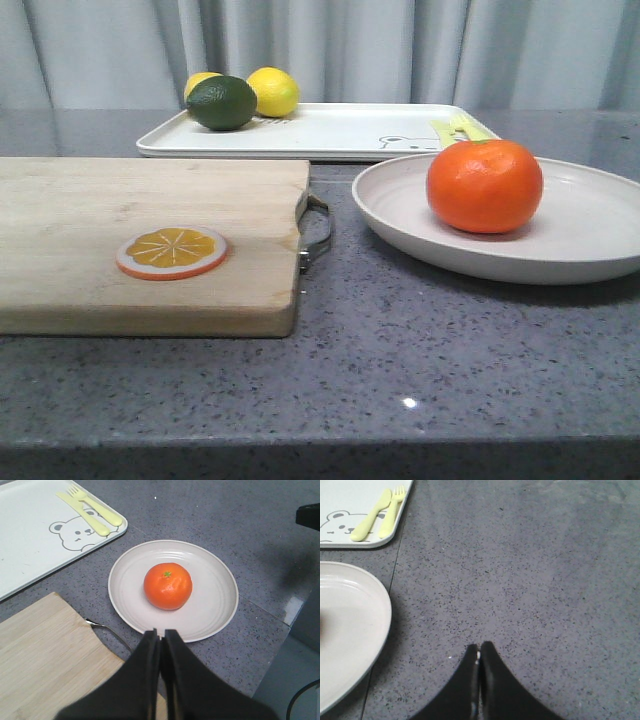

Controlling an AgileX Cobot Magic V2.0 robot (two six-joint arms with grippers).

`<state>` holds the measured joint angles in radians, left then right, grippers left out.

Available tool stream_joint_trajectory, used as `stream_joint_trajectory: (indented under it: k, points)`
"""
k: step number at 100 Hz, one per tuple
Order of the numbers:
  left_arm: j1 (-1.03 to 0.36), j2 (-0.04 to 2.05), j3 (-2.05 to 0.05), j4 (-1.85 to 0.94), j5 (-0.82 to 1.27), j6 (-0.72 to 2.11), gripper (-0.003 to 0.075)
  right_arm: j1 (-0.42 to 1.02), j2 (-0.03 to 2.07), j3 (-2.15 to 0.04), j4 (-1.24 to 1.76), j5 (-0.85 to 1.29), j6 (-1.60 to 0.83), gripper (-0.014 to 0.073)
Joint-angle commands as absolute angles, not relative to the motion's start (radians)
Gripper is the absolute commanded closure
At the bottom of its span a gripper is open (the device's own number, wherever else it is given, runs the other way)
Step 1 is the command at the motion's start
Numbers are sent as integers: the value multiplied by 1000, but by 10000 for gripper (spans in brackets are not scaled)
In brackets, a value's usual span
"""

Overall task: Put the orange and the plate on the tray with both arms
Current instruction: 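Open the left gripper and lift it away from the orange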

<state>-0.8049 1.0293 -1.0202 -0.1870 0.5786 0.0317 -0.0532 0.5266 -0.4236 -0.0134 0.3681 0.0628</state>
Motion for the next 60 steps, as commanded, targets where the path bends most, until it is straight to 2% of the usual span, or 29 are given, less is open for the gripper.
stream_joint_trajectory:
  k: [1, 30, 37, 54, 60]
  points:
    - [-803, 935, -966, -193, 452, 35, 740, -55, 546, -473, -15, 332, 63, 658]
    - [-803, 725, -745, -174, 370, 35, 740, 38, 731, -631, -15, 515, 49, 636]
    - [-803, 695, -716, -174, 370, 35, 740, 61, 780, -678, -15, 558, 49, 566]
    - [-803, 670, -687, -174, 370, 35, 740, 96, 889, -776, 0, 624, 49, 291]
    - [-803, 670, -687, -174, 367, 35, 740, 103, 933, -811, 17, 658, 49, 244]
